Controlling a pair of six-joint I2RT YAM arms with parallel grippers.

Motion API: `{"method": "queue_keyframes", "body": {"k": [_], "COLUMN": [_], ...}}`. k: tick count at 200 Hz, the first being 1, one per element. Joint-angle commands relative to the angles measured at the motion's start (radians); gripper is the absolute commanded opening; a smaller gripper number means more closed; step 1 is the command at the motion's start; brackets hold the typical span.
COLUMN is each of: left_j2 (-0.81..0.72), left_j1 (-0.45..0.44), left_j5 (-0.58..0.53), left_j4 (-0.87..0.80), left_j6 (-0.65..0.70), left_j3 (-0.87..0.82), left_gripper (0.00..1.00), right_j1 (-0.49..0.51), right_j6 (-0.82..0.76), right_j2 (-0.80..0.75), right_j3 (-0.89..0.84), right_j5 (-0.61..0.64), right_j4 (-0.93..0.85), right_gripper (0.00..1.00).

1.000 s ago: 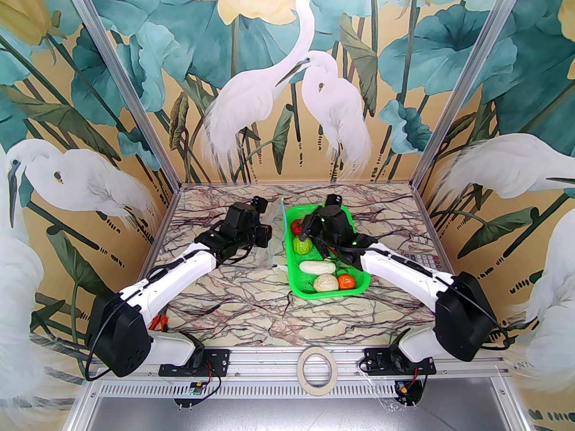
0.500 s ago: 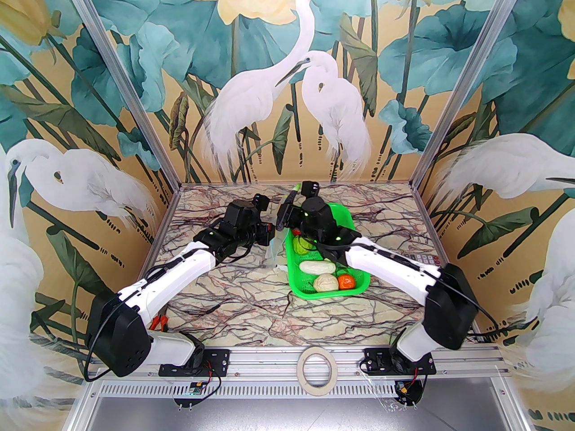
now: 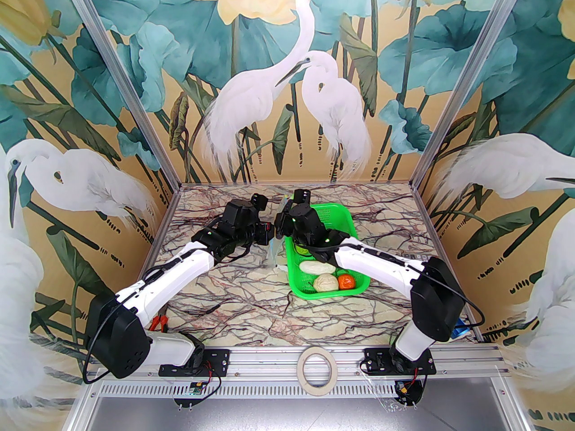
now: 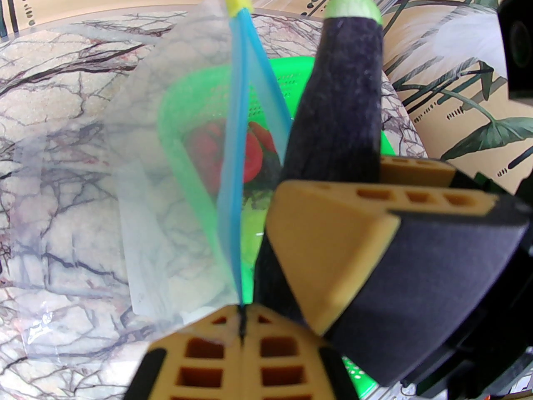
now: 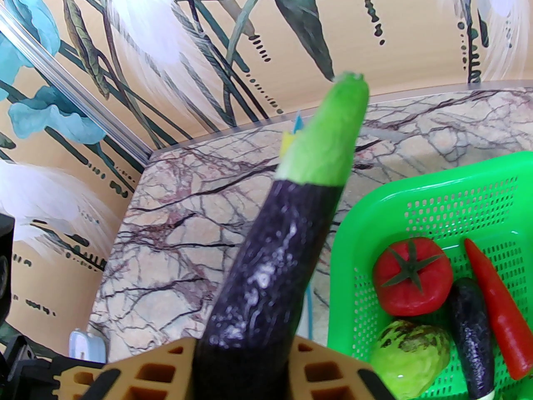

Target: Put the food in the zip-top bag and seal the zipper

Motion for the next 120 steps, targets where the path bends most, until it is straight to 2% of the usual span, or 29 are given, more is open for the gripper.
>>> {"method": "queue_keyframes", "body": {"k": [1,59,120], "left_j2": [-0.058,-0.088,-0.068], "left_j1": [0.025,0.051,0.052], "left_j5": [0.009,0.015,0.047], "left_j4": [0.047,0.066,0.083], "left_j6": [-0.021,-0.038,-0.050], "left_j3": [0.026,0.005,-0.010], "left_gripper": [0.00,0.00,0.00], "right_j1": [0.018,0.023,0.023], "right_j6": [-0.056,-0.065,-0.117], "right_j2": [0.043,0.084,0.112], "right_j3": [0.043,0.091,0.170], "right_j5": [0.025,-0.008,-0.087], "right_j4": [-0.155,-0.250,-0.287], "right_gripper": [0.23,0.24,0.44]}}
